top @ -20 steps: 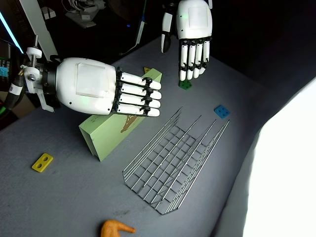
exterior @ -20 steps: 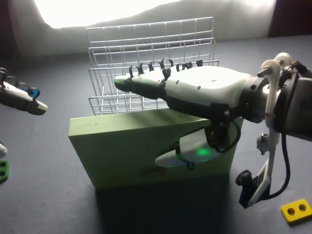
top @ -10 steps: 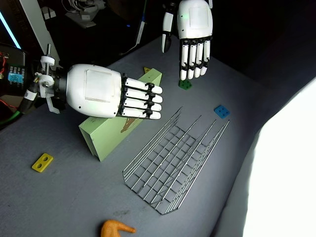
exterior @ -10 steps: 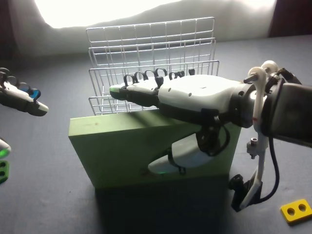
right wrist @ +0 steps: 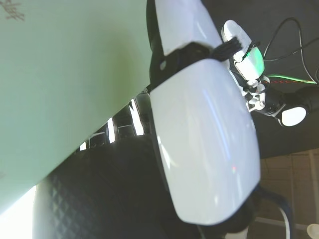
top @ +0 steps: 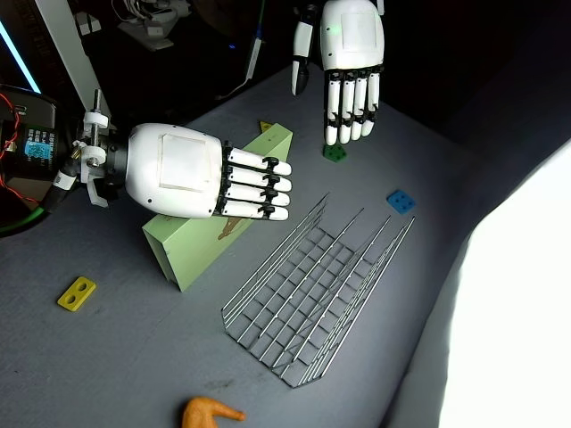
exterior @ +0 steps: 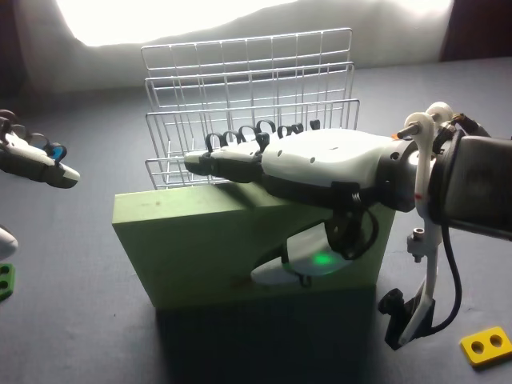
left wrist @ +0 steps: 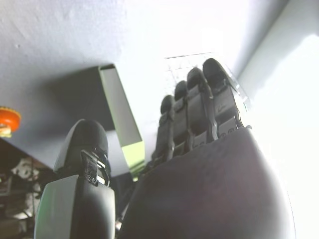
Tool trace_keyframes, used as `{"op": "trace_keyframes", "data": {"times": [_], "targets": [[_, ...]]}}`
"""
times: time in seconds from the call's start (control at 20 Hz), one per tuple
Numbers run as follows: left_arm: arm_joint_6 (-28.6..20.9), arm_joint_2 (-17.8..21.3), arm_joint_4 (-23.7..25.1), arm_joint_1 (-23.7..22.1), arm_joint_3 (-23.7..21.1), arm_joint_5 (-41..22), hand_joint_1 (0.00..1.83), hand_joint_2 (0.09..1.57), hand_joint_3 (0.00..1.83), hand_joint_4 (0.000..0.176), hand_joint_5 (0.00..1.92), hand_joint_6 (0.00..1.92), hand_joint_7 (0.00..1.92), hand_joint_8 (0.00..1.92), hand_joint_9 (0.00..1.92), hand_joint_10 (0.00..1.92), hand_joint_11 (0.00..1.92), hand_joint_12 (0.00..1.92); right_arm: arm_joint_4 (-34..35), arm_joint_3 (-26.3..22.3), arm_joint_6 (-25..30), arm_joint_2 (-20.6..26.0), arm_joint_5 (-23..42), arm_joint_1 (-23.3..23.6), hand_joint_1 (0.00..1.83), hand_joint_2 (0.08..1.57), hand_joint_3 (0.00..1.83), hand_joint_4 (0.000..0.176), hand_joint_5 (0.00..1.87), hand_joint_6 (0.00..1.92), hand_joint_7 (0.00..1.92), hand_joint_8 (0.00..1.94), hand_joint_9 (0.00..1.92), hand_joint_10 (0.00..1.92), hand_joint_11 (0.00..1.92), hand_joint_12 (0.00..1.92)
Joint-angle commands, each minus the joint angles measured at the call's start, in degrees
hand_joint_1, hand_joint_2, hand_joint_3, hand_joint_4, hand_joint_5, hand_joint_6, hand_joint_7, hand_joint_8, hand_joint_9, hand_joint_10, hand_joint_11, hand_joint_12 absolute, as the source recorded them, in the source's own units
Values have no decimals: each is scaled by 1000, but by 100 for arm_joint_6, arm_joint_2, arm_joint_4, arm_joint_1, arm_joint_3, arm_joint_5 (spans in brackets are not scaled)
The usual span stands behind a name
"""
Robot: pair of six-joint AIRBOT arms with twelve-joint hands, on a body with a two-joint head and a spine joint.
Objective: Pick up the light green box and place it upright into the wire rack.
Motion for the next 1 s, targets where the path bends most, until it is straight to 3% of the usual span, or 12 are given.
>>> {"op": "trace_keyframes", "data": {"times": [0.0,0.1,0.15,0.2,0.25,0.3,0.35,0.4,0.45,0.65,0.85,0.95], "targets": [[-9,25,51,-68,29,405,481,1314,3,11,161,6,189,2,200,7,0,458,-37,-11,-2,42,392,89,1106,1042,1,0,158,7,214,13,172,8,0,179],[-9,25,51,-67,40,406,496,1302,0,16,183,8,216,5,223,9,0,536,-37,-11,-8,61,392,101,1186,1034,0,0,424,65,477,28,438,64,0,1007],[-9,25,51,-67,47,406,481,1308,0,17,167,4,214,2,214,3,0,494,-37,-12,-9,74,391,108,1197,1038,0,0,496,84,557,41,522,88,0,1227],[-9,25,51,-67,53,406,490,1305,0,17,166,3,210,0,208,0,0,482,-37,-12,-9,90,390,112,1227,1037,0,0,601,108,689,55,647,130,82,1327],[-9,25,51,-67,54,406,472,1312,2,17,163,1,200,1,203,0,0,479,-37,-13,-9,96,390,113,1235,1041,1,0,674,127,783,69,732,172,162,1351],[-9,25,51,-67,55,406,498,1303,0,17,172,4,205,3,205,1,0,482,-37,-14,-9,109,384,112,1214,1154,0,0,728,1041,938,868,907,426,416,1477],[-9,29,51,-68,50,406,487,1305,0,19,168,2,191,1,199,0,0,484,-37,-15,-10,117,374,110,1331,1165,11,0,746,1150,912,1094,831,1208,530,1551],[-9,30,51,-68,47,405,487,1305,0,17,171,3,192,2,199,1,0,486,-37,-15,-10,124,361,111,1352,1180,3,0,755,1164,893,1169,790,1409,567,1615],[-9,33,51,-68,40,405,489,1306,0,16,164,0,192,2,197,0,0,486,-37,-20,-10,136,352,117,1360,1172,0,0,816,1100,902,1178,779,1437,587,1657],[-9,37,51,-69,12,405,484,1309,1,13,158,0,199,1,195,0,0,475,-37,-46,-16,191,299,214,1356,1182,1,0,822,1137,878,1212,738,1483,558,1746],[-9,39,51,-69,2,405,489,1309,1,11,149,0,194,0,219,6,0,538,-37,-152,-14,351,143,534,1354,1187,0,0,807,1149,860,1224,746,1495,557,1752],[-9,41,51,-69,3,405,481,1305,0,12,144,0,186,0,204,1,0,541,-38,-229,-16,460,76,745,1357,1182,0,0,837,1060,864,1221,747,1528,571,1795]]}}
